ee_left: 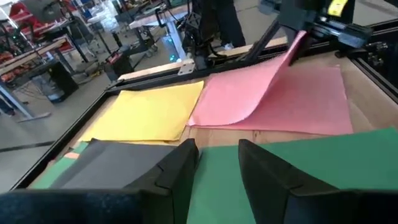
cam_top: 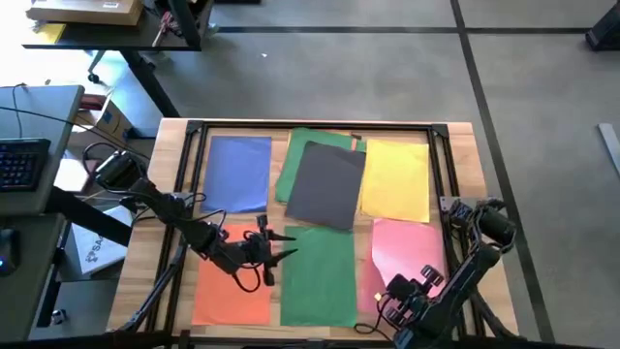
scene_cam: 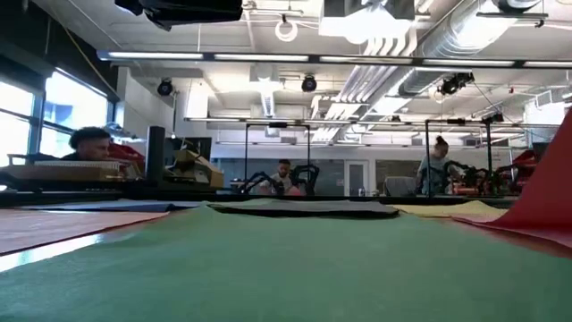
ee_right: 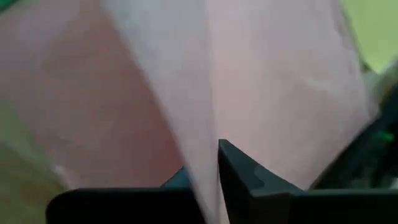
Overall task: Organize paper
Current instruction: Stack the pink paper under the black paper on the bottom pink paper
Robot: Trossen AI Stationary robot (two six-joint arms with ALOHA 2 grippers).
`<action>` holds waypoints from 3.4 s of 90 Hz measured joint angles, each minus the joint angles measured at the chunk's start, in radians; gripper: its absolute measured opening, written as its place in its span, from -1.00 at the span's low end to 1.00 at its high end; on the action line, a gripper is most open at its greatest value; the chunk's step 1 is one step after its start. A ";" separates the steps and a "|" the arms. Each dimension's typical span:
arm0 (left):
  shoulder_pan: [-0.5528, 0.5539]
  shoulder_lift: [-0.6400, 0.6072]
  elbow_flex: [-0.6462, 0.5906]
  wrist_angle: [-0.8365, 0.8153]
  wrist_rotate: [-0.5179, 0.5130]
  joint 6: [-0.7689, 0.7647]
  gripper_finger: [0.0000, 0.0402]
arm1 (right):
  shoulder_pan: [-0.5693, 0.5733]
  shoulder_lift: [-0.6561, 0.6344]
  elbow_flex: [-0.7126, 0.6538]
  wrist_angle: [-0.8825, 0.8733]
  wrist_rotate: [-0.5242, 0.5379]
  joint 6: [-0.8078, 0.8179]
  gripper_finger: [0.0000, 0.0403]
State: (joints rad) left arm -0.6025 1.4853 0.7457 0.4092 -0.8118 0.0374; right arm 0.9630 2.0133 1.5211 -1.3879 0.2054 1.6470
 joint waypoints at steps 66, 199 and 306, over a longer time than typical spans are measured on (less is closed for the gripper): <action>0.001 0.000 0.000 0.002 0.017 -0.002 -0.45 | -0.014 0.016 -0.094 0.046 0.161 0.098 -1.00; 0.001 0.000 0.000 0.000 0.016 0.000 -0.45 | 0.030 0.018 -0.119 0.188 0.046 -0.061 -1.00; 0.001 0.000 0.000 -0.001 0.016 0.000 -0.45 | 0.032 0.018 -0.116 0.129 -0.009 -0.389 -0.74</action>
State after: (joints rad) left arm -0.6014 1.4853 0.7456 0.4084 -0.7956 0.0372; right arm 0.9949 2.0308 1.4052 -1.2591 0.1961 1.2582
